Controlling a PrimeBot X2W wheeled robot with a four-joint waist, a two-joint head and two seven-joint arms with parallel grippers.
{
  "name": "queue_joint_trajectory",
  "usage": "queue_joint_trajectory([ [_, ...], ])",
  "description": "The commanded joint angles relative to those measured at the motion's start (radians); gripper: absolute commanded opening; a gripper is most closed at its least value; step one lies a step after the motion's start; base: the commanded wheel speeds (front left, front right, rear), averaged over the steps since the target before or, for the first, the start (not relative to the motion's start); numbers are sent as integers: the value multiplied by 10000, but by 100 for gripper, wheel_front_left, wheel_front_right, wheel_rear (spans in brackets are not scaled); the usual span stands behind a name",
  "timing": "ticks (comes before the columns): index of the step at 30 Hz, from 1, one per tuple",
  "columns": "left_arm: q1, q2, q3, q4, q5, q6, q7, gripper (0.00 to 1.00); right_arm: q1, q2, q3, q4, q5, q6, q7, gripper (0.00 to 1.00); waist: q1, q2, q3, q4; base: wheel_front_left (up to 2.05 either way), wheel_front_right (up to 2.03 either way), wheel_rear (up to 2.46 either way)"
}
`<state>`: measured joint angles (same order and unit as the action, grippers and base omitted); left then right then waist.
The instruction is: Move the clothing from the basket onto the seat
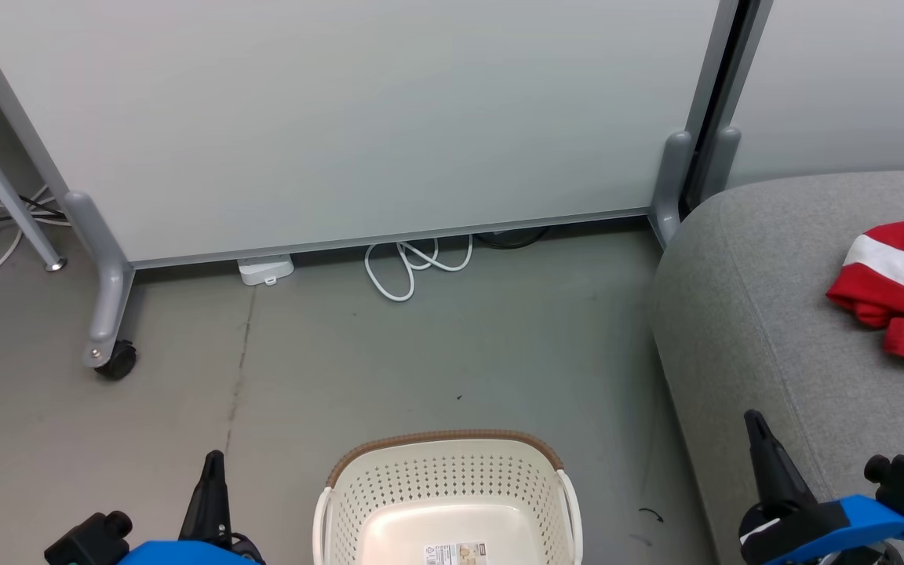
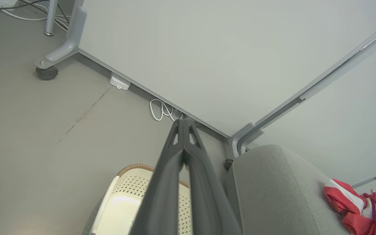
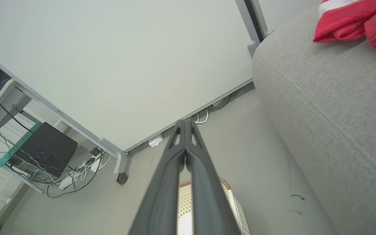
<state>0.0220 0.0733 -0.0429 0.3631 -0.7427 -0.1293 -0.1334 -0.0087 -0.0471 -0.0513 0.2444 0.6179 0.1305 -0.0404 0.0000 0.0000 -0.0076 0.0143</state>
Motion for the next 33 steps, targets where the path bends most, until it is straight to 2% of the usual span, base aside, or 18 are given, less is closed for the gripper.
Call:
queue_joint_trajectory([
  [1, -344, 14, 134, -210, -419, -6, 98, 0, -334, -28, -59, -129, 493, 1, 71, 0, 0, 0, 2, -3, 0, 0, 0],
  [33, -796, -84, 760, -642, -3919, -12, 1112, 0, -648, -37, -307, -85, 4492, 2, 701, 0, 0, 0, 36, -48, 0, 0, 0],
])
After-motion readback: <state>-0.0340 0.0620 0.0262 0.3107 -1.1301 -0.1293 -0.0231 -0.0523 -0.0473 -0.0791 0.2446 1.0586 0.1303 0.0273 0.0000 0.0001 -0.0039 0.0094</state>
